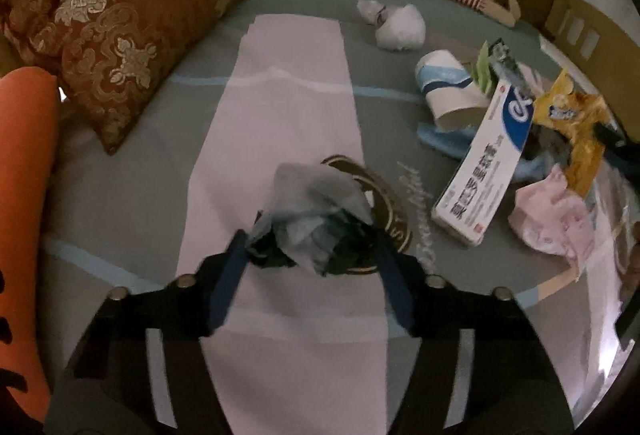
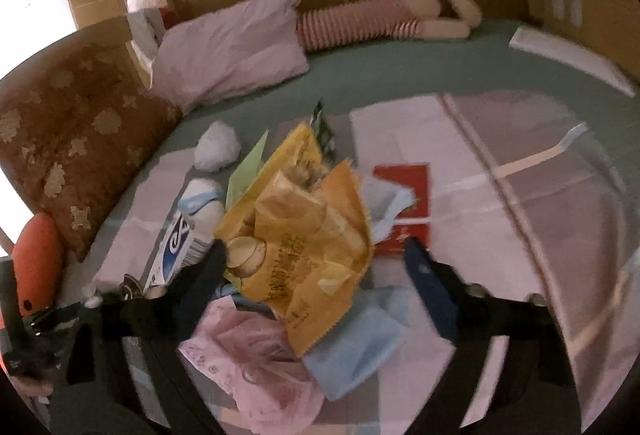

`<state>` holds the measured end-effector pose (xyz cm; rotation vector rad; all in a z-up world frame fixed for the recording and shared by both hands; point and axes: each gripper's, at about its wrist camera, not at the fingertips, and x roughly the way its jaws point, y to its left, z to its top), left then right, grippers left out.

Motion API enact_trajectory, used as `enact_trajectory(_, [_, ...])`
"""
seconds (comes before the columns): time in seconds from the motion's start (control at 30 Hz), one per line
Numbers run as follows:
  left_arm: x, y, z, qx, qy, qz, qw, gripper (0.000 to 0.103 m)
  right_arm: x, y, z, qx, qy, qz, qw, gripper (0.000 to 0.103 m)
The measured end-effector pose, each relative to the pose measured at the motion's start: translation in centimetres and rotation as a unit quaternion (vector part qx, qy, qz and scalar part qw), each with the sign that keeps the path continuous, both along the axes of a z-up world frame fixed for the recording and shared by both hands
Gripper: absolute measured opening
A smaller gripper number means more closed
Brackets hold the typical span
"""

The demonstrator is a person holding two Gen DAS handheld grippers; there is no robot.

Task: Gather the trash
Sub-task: 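Close the right tool on the yellow snack bag and lift it while the left tool lifts the black bag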

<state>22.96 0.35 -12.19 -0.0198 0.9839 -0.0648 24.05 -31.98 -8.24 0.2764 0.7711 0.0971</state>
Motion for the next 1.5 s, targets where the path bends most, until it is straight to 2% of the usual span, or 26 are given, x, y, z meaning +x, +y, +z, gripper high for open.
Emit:
enact_trajectory(0.03, [-0.2,0.1,0.4,-0.008,-0.007,0.000,0.9999,0.049,-0.3,0.0,0.1,0.004,-0.007,0.002,1.000,0.036])
enact_trajectory(0.07, [-0.4,0.2,0.8,-0.014,-0.012,0.003,0.9998,0.017,-0.5,0.2,0.5,-0.001,-0.010,0.002,1.000,0.018])
enact_trajectory(0.1, [-0.6,0.4,1.7,-0.024,-0.020,0.008,0.9995,0.001,-1.0,0.2,1.1,-0.003,-0.020,0.002,1.000,0.016])
enact_trajectory(0.3, [-3.9,-0.1,8.3,-0.073,-0.085,-0.007,0.9937,0.001,-6.2,1.1,8.1,0.012,-0.094,0.027,0.995,0.016])
enact_trajectory(0.43, [-7.5,-0.7,12.2,-0.084,-0.123,-0.037,0.9881,0.001,-10.8,1.6,12.4,0.022,-0.129,0.037,0.991,0.016])
enact_trajectory(0.5, [-9.2,-1.0,13.3,-0.078,-0.130,-0.052,0.9871,0.001,-12.3,1.7,13.3,0.022,-0.128,0.035,0.991,0.016])
enact_trajectory(0.53, [-9.6,-0.8,13.3,-0.073,-0.128,-0.053,0.9877,0.003,-13.1,1.6,13.6,0.023,-0.129,0.032,0.991,0.016])
enact_trajectory(0.57, [-9.8,-0.6,13.1,-0.066,-0.126,-0.051,0.9885,0.034,-14.2,1.7,14.0,0.021,-0.131,0.027,0.991,0.016])
enact_trajectory(0.6, [-9.8,-0.3,12.7,-0.050,-0.125,-0.039,0.9902,0.101,-14.6,1.7,14.1,0.019,-0.131,0.025,0.991,0.016])
enact_trajectory(0.63, [-9.8,0.0,12.2,-0.034,-0.135,-0.025,0.9900,0.096,-15.4,1.8,14.3,0.018,-0.133,0.022,0.991,0.016])
enact_trajectory(0.7, [-8.9,0.6,10.4,-0.012,-0.121,-0.018,0.9924,0.100,-16.2,1.8,14.5,0.022,-0.136,0.020,0.990,0.016])
enact_trajectory(0.8, [-6.9,1.5,8.0,-0.021,-0.085,-0.013,0.9961,0.100,-16.4,1.9,14.7,0.032,-0.139,0.024,0.990,0.016])
enact_trajectory(0.9, [-4.4,1.4,6.8,-0.036,-0.092,-0.007,0.9950,0.100,-15.9,2.5,14.4,0.023,-0.138,0.033,0.990,0.016])
enact_trajectory(1.0, [-1.6,0.5,5.3,-0.046,-0.089,-0.010,0.9949,0.100,-15.6,2.3,14.1,0.038,-0.134,0.036,0.990,0.016])
enact_trajectory(1.2, [4.4,-1.5,1.9,-0.018,-0.069,0.003,0.9974,0.100,-15.3,2.1,13.8,0.039,-0.132,0.045,0.989,0.016])
enact_trajectory(1.23, [5.6,-1.5,1.4,-0.019,-0.073,0.015,0.9970,0.099,-15.2,2.2,13.7,0.041,-0.131,0.046,0.990,0.016])
enact_trajectory(1.27, [6.2,-1.4,1.1,-0.024,-0.072,0.021,0.9969,0.092,-15.1,2.2,13.7,0.043,-0.129,0.047,0.990,0.016])
enact_trajectory(1.3, [7.3,-1.4,0.4,-0.035,-0.058,0.024,0.9974,0.067,-14.9,2.3,13.7,0.044,-0.129,0.048,0.989,0.016])
enact_trajectory(1.33, [8.0,-1.4,-0.2,-0.042,-0.037,0.022,0.9982,0.048,-14.8,2.4,13.7,0.043,-0.129,0.049,0.989,0.016])
enact_trajectory(1.37, [8.6,-1.3,-0.9,-0.055,-0.014,0.023,0.9981,0.042,-14.6,2.5,13.7,0.041,-0.130,0.052,0.989,0.016])
enact_trajectory(1.4, [8.3,-1.0,-0.8,-0.061,-0.020,0.034,0.9973,0.037,-14.6,2.7,13.7,0.040,-0.129,0.055,0.989,0.016])
enact_trajectory(1.5, [6.7,-0.9,0.3,-0.064,-0.010,0.030,0.9974,0.035,-14.5,3.1,13.5,0.039,-0.124,0.062,0.990,0.016])
